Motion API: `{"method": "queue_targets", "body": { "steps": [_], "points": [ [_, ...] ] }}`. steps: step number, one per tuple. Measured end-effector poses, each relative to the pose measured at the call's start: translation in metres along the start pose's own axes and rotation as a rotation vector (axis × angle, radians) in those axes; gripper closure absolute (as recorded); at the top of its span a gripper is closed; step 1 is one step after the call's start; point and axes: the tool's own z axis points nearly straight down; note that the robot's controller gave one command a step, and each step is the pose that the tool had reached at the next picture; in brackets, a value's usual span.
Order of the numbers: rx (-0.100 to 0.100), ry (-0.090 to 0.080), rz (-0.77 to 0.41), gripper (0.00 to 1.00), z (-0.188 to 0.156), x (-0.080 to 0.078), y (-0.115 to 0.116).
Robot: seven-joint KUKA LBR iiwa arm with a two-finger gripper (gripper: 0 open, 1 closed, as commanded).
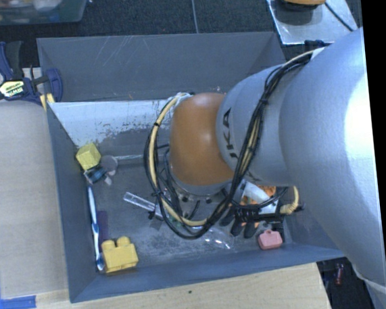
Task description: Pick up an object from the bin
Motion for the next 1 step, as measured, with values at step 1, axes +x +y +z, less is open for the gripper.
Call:
{"method": "queue_targets", "body": {
  "steps": [1],
  "points": [
    [-0.001,-0.001,-0.001,1.0,-0.0233,-0.0003,0.0003]
  ]
}}
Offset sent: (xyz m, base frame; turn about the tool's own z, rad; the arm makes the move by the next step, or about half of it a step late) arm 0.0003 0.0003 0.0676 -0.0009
